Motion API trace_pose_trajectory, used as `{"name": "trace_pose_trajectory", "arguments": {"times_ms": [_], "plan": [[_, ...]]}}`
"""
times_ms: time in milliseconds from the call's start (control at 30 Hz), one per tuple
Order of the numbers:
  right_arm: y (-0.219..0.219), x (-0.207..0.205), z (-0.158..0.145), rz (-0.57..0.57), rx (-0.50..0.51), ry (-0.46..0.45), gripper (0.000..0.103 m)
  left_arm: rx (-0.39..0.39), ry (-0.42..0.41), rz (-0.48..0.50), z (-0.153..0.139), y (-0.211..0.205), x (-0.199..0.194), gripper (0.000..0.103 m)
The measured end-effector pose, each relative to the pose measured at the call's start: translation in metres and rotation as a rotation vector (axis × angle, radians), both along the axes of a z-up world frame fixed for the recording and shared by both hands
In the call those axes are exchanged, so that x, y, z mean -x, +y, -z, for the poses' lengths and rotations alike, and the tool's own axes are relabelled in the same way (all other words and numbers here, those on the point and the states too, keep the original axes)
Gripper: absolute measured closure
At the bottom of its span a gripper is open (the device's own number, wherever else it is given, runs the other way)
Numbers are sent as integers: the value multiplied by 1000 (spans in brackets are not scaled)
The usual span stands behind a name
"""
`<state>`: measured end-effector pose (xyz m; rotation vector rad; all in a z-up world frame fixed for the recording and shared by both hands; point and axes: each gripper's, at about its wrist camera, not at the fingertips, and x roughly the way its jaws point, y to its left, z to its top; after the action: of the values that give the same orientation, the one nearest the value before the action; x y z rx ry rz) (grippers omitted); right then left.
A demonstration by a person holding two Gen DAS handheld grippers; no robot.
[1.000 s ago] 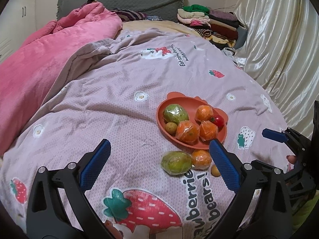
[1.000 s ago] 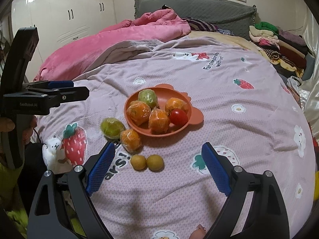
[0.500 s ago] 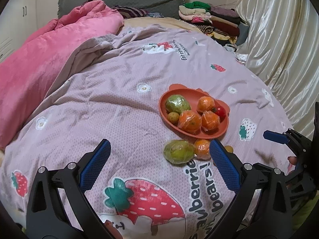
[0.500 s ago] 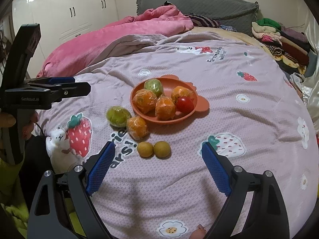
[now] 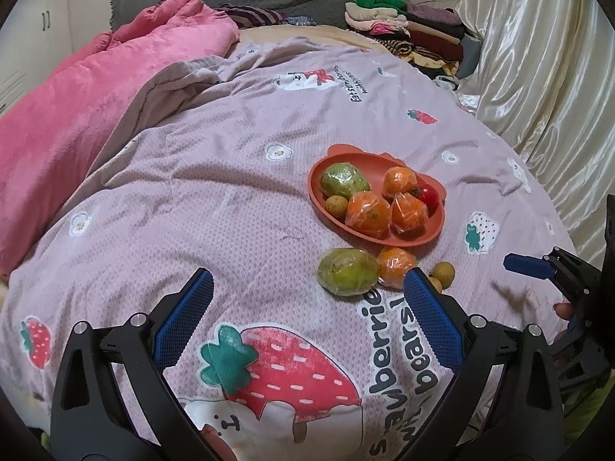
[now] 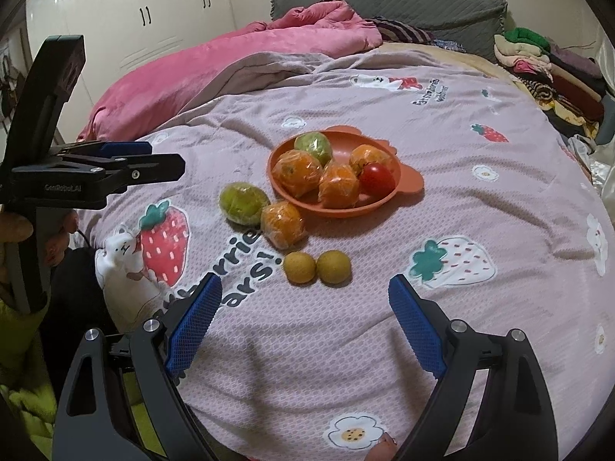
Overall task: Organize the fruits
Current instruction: 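Move the left gripper to the large wrapped green fruit while the right approaches a small yellow fruit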
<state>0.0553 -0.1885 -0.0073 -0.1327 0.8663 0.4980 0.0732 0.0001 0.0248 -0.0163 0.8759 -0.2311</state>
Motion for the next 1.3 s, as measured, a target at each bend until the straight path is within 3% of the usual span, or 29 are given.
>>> {"name": "trace_pose_trajectory", "arguments": {"times_ms": [333,667,900,1300], "plan": [[9,1,17,-17,-13,50,30,-8,27,11,11,-3,-1,10],[17,-2,32,-27,-24,91,54,-11,52,41,26,-10,-4,10],[20,-12,42,-10,-16,107,63,-12,76,63,38,-15,-8,10],[28,-26,46,5,22,84,71,-21,95,104,53,-25,-19,32]]}}
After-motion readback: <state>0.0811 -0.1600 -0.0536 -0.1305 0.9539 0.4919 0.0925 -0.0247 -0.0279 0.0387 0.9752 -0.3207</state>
